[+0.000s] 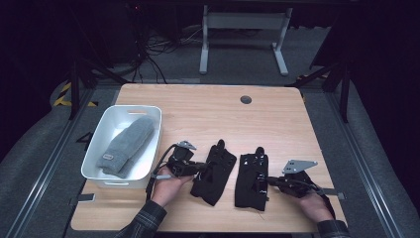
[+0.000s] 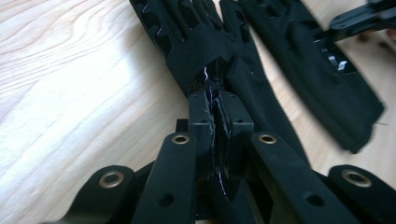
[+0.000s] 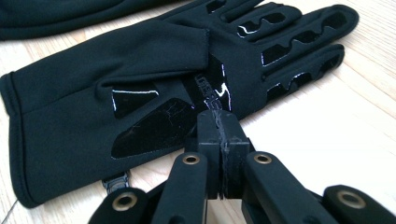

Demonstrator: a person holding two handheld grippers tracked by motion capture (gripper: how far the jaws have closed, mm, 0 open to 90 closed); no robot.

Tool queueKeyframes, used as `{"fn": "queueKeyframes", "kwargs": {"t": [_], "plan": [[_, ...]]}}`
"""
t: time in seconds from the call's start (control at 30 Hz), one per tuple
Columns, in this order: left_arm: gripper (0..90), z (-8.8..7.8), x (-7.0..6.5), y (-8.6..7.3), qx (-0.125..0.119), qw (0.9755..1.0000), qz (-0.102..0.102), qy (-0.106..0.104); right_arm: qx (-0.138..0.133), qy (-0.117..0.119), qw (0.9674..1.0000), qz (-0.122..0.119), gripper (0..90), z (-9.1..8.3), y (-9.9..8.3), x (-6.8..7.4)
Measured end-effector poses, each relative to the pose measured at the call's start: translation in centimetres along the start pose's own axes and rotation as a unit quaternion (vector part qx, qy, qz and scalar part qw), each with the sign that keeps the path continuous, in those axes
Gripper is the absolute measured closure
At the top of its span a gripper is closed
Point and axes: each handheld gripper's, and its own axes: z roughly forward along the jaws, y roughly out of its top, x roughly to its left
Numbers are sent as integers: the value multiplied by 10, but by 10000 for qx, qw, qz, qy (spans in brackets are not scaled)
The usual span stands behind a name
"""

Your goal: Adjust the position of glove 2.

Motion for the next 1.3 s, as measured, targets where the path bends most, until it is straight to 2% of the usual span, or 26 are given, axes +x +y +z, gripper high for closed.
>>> {"fn": "queueKeyframes", "kwargs": {"t": [0.07, 0.3, 0.37, 0.43, 0.6, 0.67, 0.97, 1.07, 1.3], "plan": [[851, 0, -3, 1, -3, 10000, 39, -54, 2, 23, 10000, -24, 900, 2, 2, 1], [851, 0, -11, 6, -19, 9998, 179, -19, 33, 77, 9999, -81, 900, 7, 7, 4], [851, 0, -10, 6, -22, 9999, 126, 4, 27, 86, 9999, -92, 900, 8, 8, 5], [851, 0, -8, 7, -6, 9999, 59, 124, 28, 90, 9999, -100, 900, 9, 9, 5], [851, -1, 3, 7, -90, 9997, -154, 152, 38, 101, 9999, -109, 900, 9, 9, 5], [851, 1, 5, 10, -89, 9996, -160, 213, 36, 113, 9999, -121, 900, 10, 9, 5], [850, 8, 5, 13, -95, 9996, -188, 165, 22, 149, 9997, -174, 900, 15, 15, 9], [849, 5, 3, 15, -152, 9997, -190, 58, -13, 159, 9997, -172, 900, 17, 17, 10], [845, -1, -6, 21, -189, 9998, -42, 15, -48, 205, 9996, -161, 900, 22, 22, 10]]}}
